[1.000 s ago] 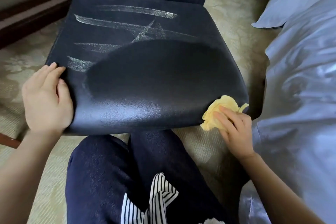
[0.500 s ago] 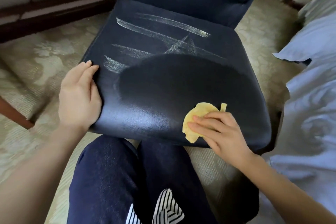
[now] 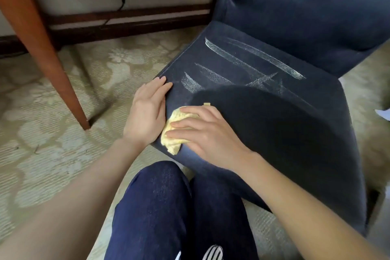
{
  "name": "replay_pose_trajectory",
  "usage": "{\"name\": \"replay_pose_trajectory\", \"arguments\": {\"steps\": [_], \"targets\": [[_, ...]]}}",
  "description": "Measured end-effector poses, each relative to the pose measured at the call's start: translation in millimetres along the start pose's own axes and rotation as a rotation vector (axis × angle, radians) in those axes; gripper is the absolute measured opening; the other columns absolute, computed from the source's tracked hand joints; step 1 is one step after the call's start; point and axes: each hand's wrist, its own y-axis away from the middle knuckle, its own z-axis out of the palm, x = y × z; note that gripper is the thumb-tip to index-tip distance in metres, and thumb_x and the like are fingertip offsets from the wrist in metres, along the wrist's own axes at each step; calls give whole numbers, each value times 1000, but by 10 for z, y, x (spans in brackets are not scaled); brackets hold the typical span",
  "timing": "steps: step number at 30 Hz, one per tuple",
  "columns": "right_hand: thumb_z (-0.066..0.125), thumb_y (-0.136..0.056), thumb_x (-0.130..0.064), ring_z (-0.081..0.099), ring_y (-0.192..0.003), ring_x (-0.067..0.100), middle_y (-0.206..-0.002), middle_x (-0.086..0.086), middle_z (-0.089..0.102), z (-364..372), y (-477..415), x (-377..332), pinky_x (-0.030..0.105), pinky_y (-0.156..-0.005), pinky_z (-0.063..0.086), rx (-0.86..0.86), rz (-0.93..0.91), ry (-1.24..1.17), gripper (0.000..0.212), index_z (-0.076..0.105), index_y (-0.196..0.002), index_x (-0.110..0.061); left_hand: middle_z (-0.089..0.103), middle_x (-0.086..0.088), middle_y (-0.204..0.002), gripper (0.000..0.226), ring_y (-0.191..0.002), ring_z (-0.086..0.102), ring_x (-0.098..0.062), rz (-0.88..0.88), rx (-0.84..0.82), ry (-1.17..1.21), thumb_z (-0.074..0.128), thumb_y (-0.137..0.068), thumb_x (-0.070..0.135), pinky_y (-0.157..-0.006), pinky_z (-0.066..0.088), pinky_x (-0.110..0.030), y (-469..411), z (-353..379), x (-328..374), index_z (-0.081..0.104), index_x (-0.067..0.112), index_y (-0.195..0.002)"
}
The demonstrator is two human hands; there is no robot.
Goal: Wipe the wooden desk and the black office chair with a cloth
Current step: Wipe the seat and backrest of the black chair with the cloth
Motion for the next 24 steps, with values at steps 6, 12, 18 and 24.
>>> {"name": "replay_pose_trajectory", "arguments": {"steps": [6,12,18,24], "targets": [[76,-75,-6,57,-119,22,-118,-10,66,-53,233,-35,37,-87,47,-44,-9,59,37,72,-106,-26,-5,9,-159,74,-145,-4,-6,-98,-237,48,38,-89,57,-117,3,-29,350,-173,-323,5,32,-151],[66,-85,-9,52,-118,15,-117,-18,64,-177,746,-23,34,-87,41,-142,-173,159,31,71,-106,-31,14,-5,-158,112,-145,10,-12,-12,-293,-170,44,-70,79,-119,0,-38,491,-360,-464,-2,14,-149],[49,-90,-11,62,-99,11,-94,-16,64,-329,814,86,30,-85,43,-379,-541,325,28,67,-93,-32,44,-18,-143,109,-138,34,-30,107,-319,-339,82,-57,54,-114,15,-48,407,-508,-436,38,-5,-138],[47,-92,-6,56,-92,14,-84,-13,52,-170,255,62,28,-81,45,-436,-677,312,25,56,-88,-29,32,-13,-151,108,-143,22,-21,96,-335,-305,87,-61,31,-116,0,-32,435,-492,-439,26,0,-145]]}}
